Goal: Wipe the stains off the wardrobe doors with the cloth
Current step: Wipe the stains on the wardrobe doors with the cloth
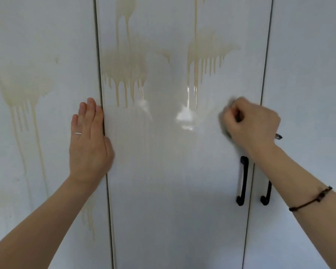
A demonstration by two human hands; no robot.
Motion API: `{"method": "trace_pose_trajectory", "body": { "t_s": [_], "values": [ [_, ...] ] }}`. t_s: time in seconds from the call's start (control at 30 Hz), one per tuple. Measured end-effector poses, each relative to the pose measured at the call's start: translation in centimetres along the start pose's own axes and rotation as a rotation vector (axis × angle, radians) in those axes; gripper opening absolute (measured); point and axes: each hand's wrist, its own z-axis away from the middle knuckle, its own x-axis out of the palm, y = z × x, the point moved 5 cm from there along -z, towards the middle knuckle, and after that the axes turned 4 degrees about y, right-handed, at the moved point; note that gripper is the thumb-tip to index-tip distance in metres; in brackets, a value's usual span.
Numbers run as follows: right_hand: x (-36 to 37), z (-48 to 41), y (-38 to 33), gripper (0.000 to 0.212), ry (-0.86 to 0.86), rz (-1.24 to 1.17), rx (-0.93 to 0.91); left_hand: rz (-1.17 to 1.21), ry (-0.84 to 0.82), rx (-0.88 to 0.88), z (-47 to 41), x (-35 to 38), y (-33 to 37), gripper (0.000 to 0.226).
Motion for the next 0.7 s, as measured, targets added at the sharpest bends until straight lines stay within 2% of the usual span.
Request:
{"method": "trace_pose_trajectory", "body": {
  "t_s": [0.1,0.17,0.2,0.3,0.4,0.47,0.63,0.7],
  "values": [
    [-0.1,-2.9,-0.4,0.029,0.158,-0.092,0.303,-0.002,-0.002,-0.002,-0.1,0.0,0.1,0.063],
    [0.4,-2.9,-1.7,0.029,0.207,-0.122,0.396,-0.001,-0.017,-0.011,0.0,0.1,0.0,0.066],
    [0.8,-2.4,-2.8,0.028,0.202,-0.130,0.384,-0.002,-0.020,-0.017,-0.1,0.0,-0.1,0.067],
    [2.5,1.8,-6.6,0.026,0.076,-0.109,0.159,-0.011,-0.041,-0.019,0.0,0.1,-0.1,0.069],
    [3.9,8.6,-10.0,0.028,0.067,-0.164,-0.338,-0.019,-0.046,-0.018,-0.1,-0.1,0.0,0.068],
    [4.6,12.5,-10.5,0.029,0.048,-0.255,-0.581,-0.027,-0.060,-0.021,-0.1,-0.1,0.0,0.068],
    [5.9,14.2,-12.1,0.030,-0.062,-0.332,-0.762,-0.044,-0.029,-0.020,-0.2,-0.6,-0.2,0.060],
    [6.6,12.9,-14.9,0.029,-0.040,-0.343,-0.844,-0.066,0.003,0.035,-1.0,-1.6,-0.2,0.053]
  ]
}}
